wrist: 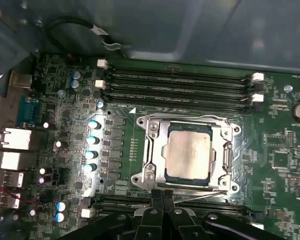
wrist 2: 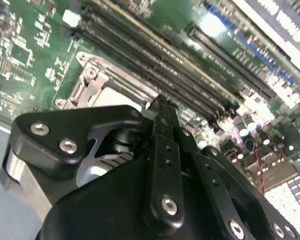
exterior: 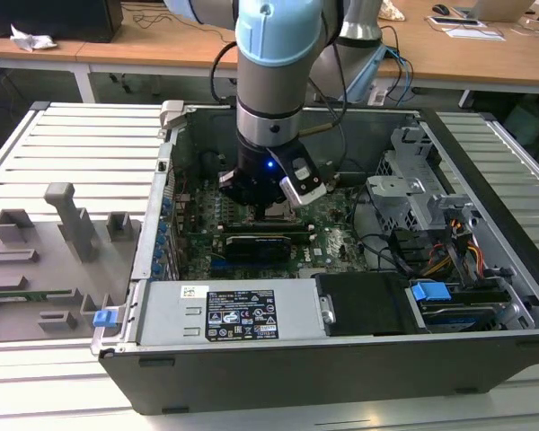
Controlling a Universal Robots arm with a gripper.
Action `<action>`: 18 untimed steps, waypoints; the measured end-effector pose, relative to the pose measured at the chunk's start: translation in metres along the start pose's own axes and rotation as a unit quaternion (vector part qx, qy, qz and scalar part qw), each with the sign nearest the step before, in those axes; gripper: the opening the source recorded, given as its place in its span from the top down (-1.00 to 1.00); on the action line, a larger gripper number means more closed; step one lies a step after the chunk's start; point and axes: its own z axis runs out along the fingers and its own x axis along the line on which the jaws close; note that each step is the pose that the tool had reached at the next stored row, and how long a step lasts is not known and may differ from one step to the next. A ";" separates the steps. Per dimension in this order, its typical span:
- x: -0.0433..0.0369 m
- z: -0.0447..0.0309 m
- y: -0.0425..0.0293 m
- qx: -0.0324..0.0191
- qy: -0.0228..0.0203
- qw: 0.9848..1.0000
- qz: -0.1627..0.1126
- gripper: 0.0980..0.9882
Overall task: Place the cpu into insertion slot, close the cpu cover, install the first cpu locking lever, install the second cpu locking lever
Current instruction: 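Install the second cpu locking lever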
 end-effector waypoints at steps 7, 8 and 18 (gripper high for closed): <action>0.0120 0.0082 -0.0052 -0.010 0.000 1.000 -0.007 0.98; 0.0123 0.0095 -0.0053 -0.012 0.000 1.000 -0.007 0.98; 0.0192 0.0224 -0.0061 -0.036 -0.002 0.999 -0.010 0.98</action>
